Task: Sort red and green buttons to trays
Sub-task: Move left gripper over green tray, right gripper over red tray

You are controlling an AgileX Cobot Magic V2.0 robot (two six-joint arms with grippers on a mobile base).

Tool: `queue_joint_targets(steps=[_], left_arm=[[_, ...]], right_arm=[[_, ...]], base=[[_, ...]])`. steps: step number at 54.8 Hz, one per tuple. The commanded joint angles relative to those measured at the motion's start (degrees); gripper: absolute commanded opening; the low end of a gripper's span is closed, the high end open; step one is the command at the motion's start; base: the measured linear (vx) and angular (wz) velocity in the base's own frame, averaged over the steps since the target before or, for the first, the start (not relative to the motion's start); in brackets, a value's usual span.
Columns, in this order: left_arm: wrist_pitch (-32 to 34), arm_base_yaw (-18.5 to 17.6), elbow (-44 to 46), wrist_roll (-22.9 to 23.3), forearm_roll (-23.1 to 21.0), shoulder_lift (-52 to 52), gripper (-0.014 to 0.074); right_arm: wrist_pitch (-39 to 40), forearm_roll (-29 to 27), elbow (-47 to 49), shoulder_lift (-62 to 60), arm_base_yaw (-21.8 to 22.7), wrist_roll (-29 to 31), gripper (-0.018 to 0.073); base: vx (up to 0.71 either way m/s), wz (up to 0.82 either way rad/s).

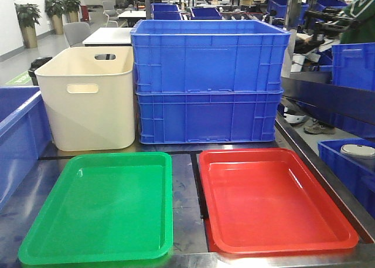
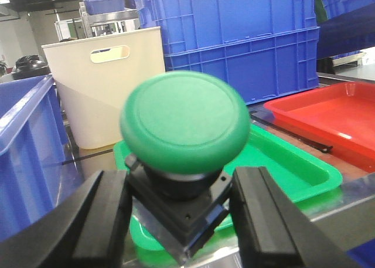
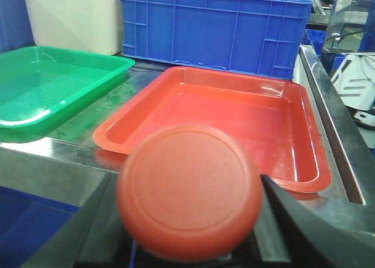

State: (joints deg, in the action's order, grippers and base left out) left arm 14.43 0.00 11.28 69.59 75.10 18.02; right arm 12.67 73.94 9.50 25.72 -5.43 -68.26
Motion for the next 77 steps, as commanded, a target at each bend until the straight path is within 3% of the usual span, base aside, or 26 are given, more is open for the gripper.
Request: queue_joint_targets(steps=[1,66,77], left_arm=[[1.1,-0.2,1.8,0.6,-1.6,0.5,0.0],[1.2,-0.2,2.0,0.7,-2.1,0.6,0.0],[1.4,-0.2,7.6,0.7,-2.1,9.7,0.0]], right_arm=[[1.5,-0.7,1.9,0.2,0.4,0.1,-0.0008],[2.7,-1.0,2.0,0.2,0.4,0.1,-0.0008],[0.2,-1.8,7.3,4.1,0.4,0.1,-0.0008]], base=[[0.04,-0.02],[0.0,0.0],[0.0,0.0]])
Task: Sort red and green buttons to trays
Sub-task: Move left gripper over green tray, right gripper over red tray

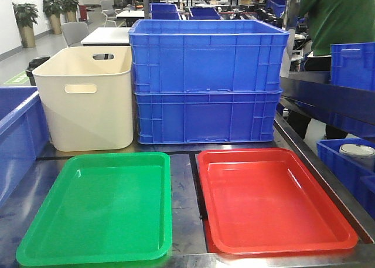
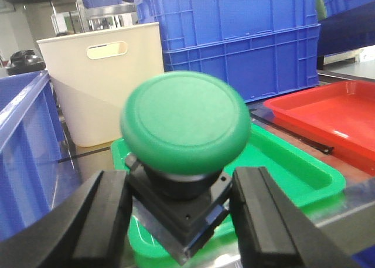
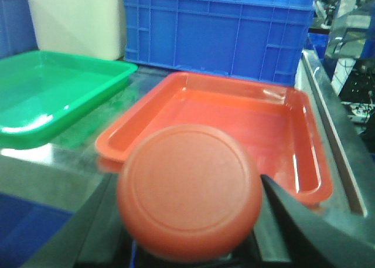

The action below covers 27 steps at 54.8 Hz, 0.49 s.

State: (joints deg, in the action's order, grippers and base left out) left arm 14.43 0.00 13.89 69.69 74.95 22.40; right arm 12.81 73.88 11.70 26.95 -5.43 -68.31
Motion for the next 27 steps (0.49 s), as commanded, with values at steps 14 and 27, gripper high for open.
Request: queue_joint_targets(steps=[14,27], left_arm=[[9.9,-0.2,19.2,-3.0,-1.9,29.6,0.0],[18.8,-0.2,35.3,-4.0,-2.0,51.8,0.0001]], right_arm=[[6.3,-1.6,21.0,24.1,0.4,1.9,-0.0008],[11.4,-2.8,37.5,46.3,0.4,7.6,-0.0008]], base=[[0.0,0.0],[0.0,0.0]])
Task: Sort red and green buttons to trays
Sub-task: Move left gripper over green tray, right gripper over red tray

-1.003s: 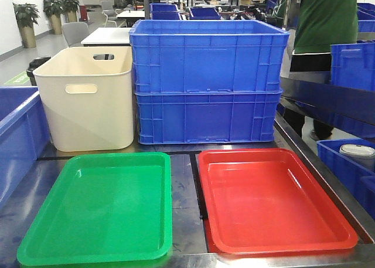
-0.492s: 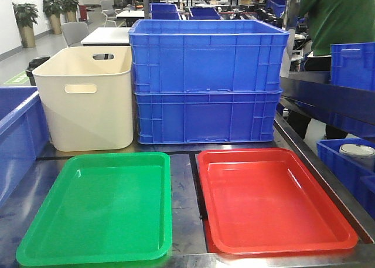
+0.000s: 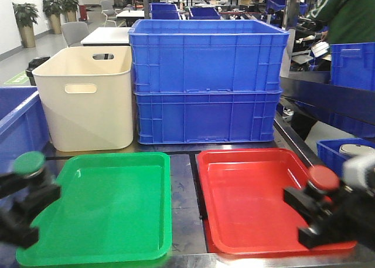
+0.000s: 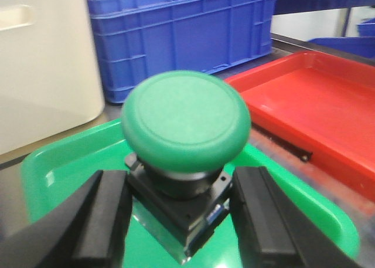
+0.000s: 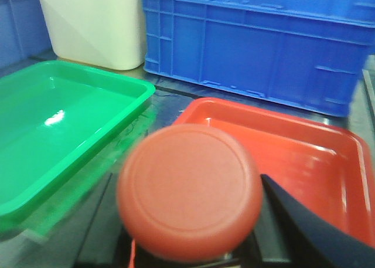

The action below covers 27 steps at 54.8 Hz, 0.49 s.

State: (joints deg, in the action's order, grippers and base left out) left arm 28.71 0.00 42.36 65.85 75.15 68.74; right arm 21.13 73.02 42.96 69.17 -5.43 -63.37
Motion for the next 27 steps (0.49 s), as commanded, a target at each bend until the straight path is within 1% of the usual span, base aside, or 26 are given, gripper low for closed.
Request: queue_joint_targets(steps=[1,6,13,21,27], left_arm=[[4.9,-0.2,7.7,-0.2,-2.3,6.6,0.0001],[8.3,-0.2,13.4,-0.2,-2.3,14.2,0.0001],[13.2,-0.2,19.3,-0.2,-2.3,24.2,0.0001],[13.8,-0.2,22.2,-0.2,-2.7,31.5,0.0008],[11.6,-0.2,22.4,-0.3,-3.1,33.9,0.0043]], right_arm=[[3.4,-2.0,7.8,5.9,0.4,3.2,-0.0008],[5.8,-2.0,14.1,14.9,0.4,5.1,-0.0008],[8.7,-2.0,21.1,25.1,0.4,5.2,-0.0008],[9.0,-1.8,25.8,34.1,0.4,5.6,-0.0003],[8.2,-1.8,27.1,37.3,0.4,7.5,0.0012]], base=[[0.0,0.0],[0.0,0.0],[0.0,0.0],[0.0,0.0],[0.0,0.0]])
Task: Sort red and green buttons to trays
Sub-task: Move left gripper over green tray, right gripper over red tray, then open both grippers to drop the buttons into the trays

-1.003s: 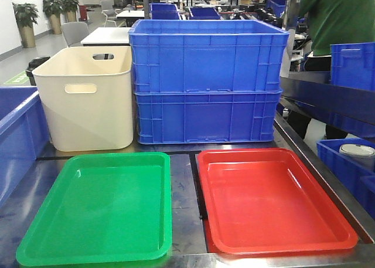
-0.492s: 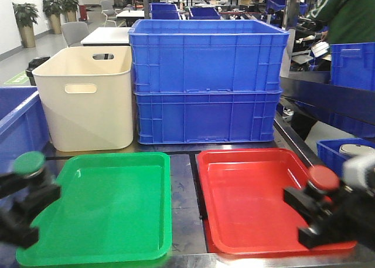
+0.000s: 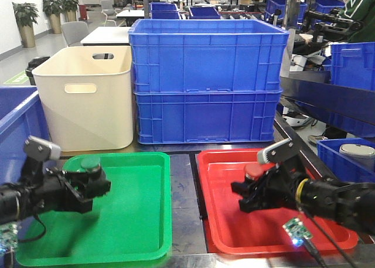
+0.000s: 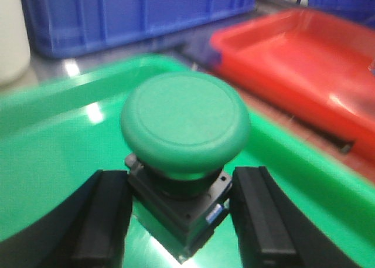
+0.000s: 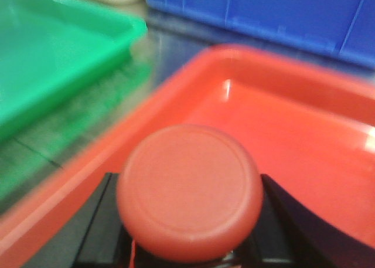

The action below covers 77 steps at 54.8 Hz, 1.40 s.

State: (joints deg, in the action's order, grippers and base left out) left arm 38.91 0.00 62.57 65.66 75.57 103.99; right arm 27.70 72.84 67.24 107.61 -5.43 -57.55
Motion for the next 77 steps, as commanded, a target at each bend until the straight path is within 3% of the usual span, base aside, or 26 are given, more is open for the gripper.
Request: queue_joint_targets(steps=[1,10,26,32,38,45,50,57,61,64,68,73,77], left_arm=[[1.0,-0.2,2.2,-0.2,-3.5,-1.2,0.0052],[0.2,-0.2,2.2,-0.5,-3.4,-0.2,0.0204],[0.2,-0.2,2.2,-0.5,-3.5,-0.2,0.054],[0.3,-0.2,2.2,-0.2,-3.5,-0.7,0.0581],[0.4,-0.2,2.2,0.1,-3.4,-2.7,0.0583],[0.4,-0.2,2.2,0.6,-2.8,-7.2,0.0575],[0.4,-0.2,2.2,4.6,1.9,-11.9,0.0554],[1.0,-0.2,1.8,13.9,14.9,-20.4,0.0451],[1.7,-0.2,1.1,22.4,26.5,-25.5,0.0328],[2.3,0.3,-0.8,28.9,26.7,-30.2,0.0178],[2.0,1.3,-4.5,32.1,26.7,-35.7,0.0],[2.1,1.8,-9.9,33.1,26.7,-43.2,-0.0008],[1.8,1.8,-15.2,33.1,26.7,-49.9,-0.0006]], right_arm=[[1.6,-1.6,2.9,-1.0,0.4,2.0,0.002],[1.2,-1.6,3.0,-0.4,0.4,6.4,0.0127],[2.5,-1.9,3.0,-0.4,0.4,6.7,0.0536],[2.5,-2.2,3.0,-0.9,0.4,5.8,0.064],[2.5,-2.2,3.0,-2.7,0.4,4.7,0.0669],[2.4,-2.2,3.0,-6.6,0.4,2.2,0.065],[2.4,-1.5,3.0,-10.6,0.4,-1.0,0.0617],[0.3,2.1,3.0,-17.6,0.4,-10.1,0.0505],[-1.7,7.0,2.4,-22.5,0.4,-18.1,0.0365],[-2.7,13.5,1.0,-26.9,0.4,-25.3,0.0189],[-3.5,21.1,-2.5,-33.1,0.4,-33.6,-0.0017],[-4.2,29.0,-8.1,-40.5,0.4,-41.1,-0.0013],[-6.2,28.9,-13.7,-46.3,0.4,-44.0,-0.0013]], base=[[0.0,0.0],[0.0,0.0],[0.0,0.0],[0.0,0.0],[0.0,0.0],[0.0,0.0],[0.0,0.0],[0.0,0.0],[0.0,0.0],[0.0,0.0],[0.0,0.0],[0.0,0.0],[0.0,0.0]])
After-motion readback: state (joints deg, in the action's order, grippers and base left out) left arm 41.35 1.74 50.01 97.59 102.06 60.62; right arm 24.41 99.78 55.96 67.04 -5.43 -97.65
